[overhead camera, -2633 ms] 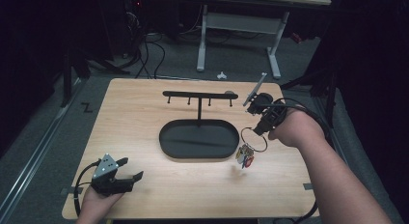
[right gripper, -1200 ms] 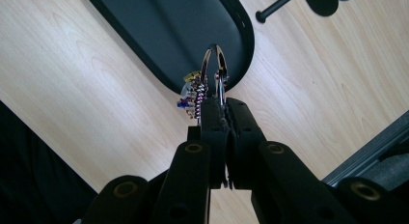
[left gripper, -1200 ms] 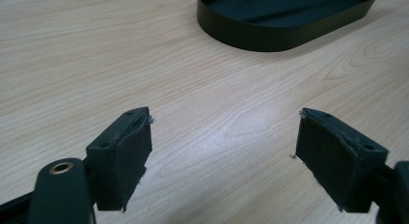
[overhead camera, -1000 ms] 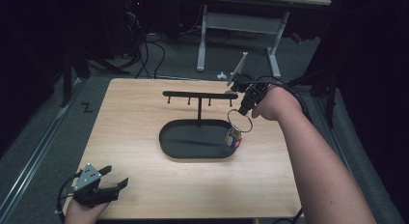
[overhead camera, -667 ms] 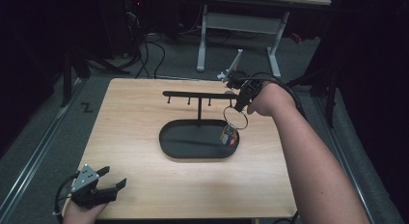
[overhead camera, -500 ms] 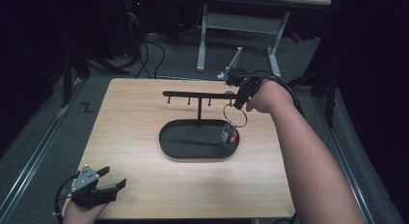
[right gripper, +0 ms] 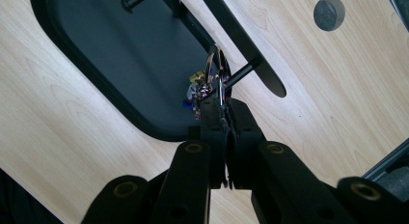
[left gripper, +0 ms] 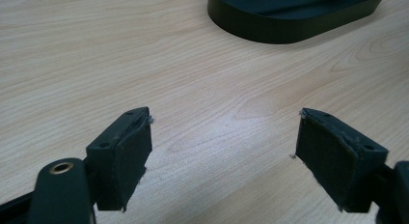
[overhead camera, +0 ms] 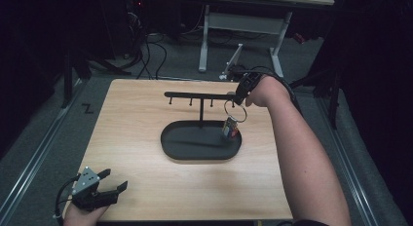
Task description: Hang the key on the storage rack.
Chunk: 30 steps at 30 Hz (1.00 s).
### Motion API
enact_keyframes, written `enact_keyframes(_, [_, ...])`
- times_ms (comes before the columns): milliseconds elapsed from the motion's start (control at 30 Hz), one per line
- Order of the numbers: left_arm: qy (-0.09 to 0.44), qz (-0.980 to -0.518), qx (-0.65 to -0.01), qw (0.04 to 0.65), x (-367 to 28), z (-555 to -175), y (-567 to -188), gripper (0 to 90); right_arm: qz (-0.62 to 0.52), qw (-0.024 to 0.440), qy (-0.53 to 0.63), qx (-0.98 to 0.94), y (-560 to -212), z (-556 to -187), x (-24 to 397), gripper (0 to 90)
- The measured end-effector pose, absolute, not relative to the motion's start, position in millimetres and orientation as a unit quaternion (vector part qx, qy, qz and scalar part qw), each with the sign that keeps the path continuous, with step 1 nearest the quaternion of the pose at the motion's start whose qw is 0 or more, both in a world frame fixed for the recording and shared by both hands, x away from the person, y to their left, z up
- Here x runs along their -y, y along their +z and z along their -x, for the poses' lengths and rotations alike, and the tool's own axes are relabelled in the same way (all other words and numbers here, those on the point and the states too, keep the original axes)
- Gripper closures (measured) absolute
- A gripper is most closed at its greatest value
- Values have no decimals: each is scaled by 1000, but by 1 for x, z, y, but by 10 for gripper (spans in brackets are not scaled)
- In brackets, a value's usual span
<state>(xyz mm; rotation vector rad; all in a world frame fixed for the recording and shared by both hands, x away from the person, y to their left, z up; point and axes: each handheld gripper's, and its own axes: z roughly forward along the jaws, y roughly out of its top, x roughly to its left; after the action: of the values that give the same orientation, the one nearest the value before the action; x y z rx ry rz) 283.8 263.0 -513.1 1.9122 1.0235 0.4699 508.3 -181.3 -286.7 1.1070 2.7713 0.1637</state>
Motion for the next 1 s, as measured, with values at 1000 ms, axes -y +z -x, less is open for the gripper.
enact_keyframes(1000, [191, -772, -411, 446, -262, -285, -513, 208, -381, 82, 73, -918, -292, -519, 178, 838])
